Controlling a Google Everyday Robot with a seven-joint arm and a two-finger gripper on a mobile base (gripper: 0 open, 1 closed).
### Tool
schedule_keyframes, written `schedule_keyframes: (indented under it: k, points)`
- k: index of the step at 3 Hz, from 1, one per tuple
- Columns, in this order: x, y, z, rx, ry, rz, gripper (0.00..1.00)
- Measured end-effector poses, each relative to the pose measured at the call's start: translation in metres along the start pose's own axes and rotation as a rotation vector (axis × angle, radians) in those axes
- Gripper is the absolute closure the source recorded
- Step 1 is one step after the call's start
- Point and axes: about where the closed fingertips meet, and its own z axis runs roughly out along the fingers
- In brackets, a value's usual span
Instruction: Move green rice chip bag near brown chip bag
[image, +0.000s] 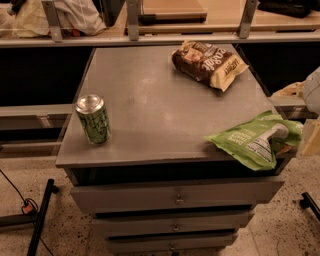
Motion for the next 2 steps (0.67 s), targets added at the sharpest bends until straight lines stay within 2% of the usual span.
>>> schedule_keyframes:
  k: [1,2]
  points:
    - [0.0027,0.0056,-0.0001,0.011,-0.077,-0.003,0.40]
    - [-0.0051,0.0118,-0.0038,0.021,-0.135,-0.026,0.64]
